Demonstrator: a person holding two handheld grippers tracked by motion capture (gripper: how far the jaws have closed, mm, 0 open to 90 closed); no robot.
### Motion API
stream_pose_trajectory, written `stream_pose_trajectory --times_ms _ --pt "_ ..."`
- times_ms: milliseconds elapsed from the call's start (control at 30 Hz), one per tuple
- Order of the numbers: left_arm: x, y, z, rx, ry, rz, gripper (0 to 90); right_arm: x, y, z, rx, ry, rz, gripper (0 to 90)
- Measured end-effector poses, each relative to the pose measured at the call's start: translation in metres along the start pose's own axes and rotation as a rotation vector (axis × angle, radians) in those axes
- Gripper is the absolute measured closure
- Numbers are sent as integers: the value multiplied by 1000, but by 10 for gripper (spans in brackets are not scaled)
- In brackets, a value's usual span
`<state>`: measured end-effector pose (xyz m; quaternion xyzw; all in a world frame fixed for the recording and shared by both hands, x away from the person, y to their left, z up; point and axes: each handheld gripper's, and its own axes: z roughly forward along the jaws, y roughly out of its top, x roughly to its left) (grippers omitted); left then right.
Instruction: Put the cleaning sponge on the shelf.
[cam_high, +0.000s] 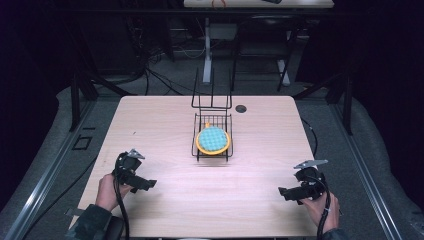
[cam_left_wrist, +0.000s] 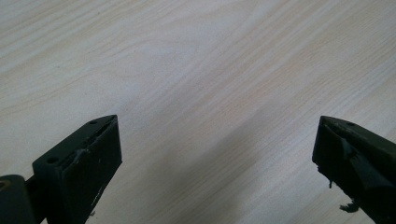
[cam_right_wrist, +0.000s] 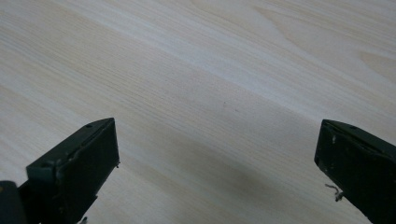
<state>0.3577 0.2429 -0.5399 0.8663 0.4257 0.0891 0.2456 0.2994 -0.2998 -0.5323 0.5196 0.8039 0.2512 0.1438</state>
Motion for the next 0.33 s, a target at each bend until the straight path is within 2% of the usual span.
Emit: stream_pose_trajectory --times_ms 33,333 --pt "0 0 0 0 2 1 12 0 0 -1 -4 -8 -12 0" --pt "0 0 1 0 6 -4 9 -1 0 0 1 -13 -18 0"
